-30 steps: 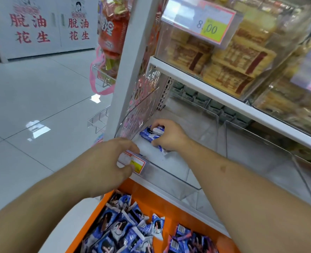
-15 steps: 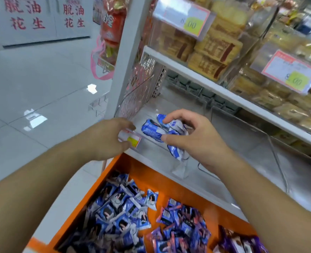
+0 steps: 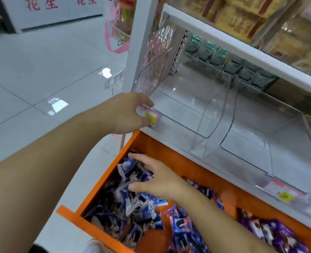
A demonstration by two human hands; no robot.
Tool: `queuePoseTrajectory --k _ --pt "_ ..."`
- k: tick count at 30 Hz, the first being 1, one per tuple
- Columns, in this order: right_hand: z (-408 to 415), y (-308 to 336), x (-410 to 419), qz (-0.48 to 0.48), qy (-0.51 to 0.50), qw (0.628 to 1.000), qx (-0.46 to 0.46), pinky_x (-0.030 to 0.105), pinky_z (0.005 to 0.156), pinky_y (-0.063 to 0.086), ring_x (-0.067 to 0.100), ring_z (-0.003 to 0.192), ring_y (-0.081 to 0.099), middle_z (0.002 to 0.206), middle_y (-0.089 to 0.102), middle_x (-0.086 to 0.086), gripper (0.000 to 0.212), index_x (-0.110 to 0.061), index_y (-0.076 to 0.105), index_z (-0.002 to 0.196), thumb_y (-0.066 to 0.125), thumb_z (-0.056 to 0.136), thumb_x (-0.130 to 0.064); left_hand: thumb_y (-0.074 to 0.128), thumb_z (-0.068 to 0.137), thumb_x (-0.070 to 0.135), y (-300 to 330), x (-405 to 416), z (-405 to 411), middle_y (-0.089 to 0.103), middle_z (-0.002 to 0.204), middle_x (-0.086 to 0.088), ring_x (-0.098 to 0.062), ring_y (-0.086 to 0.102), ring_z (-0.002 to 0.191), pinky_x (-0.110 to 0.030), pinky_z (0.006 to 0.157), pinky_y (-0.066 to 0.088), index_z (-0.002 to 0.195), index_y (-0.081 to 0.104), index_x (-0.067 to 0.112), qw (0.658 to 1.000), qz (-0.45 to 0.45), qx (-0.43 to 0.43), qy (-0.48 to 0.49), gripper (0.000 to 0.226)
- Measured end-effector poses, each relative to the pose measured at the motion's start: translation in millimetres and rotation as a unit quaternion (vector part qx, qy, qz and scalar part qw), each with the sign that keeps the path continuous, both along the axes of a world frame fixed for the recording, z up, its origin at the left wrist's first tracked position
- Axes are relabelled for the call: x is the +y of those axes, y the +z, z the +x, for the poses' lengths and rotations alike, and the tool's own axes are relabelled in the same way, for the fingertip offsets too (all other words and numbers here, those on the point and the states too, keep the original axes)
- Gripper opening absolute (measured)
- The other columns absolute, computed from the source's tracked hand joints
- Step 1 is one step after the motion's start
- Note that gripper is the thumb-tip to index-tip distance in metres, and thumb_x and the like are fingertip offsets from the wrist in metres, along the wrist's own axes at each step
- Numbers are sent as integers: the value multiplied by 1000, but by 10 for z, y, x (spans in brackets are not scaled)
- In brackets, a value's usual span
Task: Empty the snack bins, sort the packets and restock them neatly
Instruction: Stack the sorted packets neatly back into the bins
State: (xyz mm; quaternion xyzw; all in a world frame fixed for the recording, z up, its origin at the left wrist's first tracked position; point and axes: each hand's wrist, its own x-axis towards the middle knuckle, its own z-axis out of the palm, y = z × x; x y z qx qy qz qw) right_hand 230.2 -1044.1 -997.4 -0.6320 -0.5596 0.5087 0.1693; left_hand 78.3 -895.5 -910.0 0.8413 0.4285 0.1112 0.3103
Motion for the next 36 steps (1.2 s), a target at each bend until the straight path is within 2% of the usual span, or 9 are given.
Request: queuePoseTrajectory --k 4,7,11,15,19,22,25,30,36 --pt "161 441 33 59 0 998 -32 41 118 42 0 144 44 159 40 -21 58 -61 55 135 80 90 -34 69 92 47 -12 8 -19 47 154 13 -13 47 138 -24 101 35 140 55 44 1000 1 -9 5 50" --pt "352 971 138 131 -53 990 -9 46 98 59 9 110 72 124 72 -12 39 -44 72 115 74 91 -13 70 92 45 -5 8 -3 50 151 16 -11 48 137 -22 99 35 137 57 43 1000 9 -14 12 47" --pt "625 1385 631 214 -147 965 34 48 82 65 31 91 76 113 71 8 32 -19 76 111 64 94 6 68 93 48 -8 7 -6 44 155 20 -8 41 143 -29 115 34 135 57 45 1000 9 -19 8 44" --pt "698 1099 1311 163 -132 975 -75 40 79 64 25 92 69 111 68 6 33 -17 71 121 65 95 0 67 94 47 -20 5 -16 41 156 24 -3 38 144 -21 111 27 136 56 45 1000 11 -21 3 44" --pt "613 696 1706 73 -25 977 -196 28 90 51 19 116 65 132 68 5 42 -13 68 137 74 95 -17 68 94 46 -15 -4 -7 43 153 24 -1 41 138 -18 104 27 134 58 45 999 11 -34 10 41" --pt "570 508 1814 74 -56 977 -193 20 71 48 14 98 69 111 78 2 23 -15 82 112 74 91 -10 67 94 47 -17 6 2 49 147 24 3 42 123 -20 100 30 133 58 46 999 15 -28 8 40" --pt "598 438 1798 95 -90 970 -205 23 62 52 19 85 70 91 77 3 11 -15 81 92 77 87 -6 66 95 48 -17 12 16 50 146 23 -1 45 126 -22 99 32 132 57 47 1000 13 -22 12 38" --pt "777 795 1436 132 -200 965 -103 38 60 64 21 66 69 83 74 13 19 -11 69 87 87 82 -6 65 96 49 -18 -1 26 48 150 22 -7 46 135 -22 100 33 134 57 45 1000 17 -11 17 39" --pt "716 1391 455 244 -308 919 14 34 58 60 17 59 64 85 76 6 18 -12 67 96 83 88 -9 61 99 48 66 -93 59 48 153 15 -12 46 139 -28 110 36 141 55 37 999 26 -2 18 43"
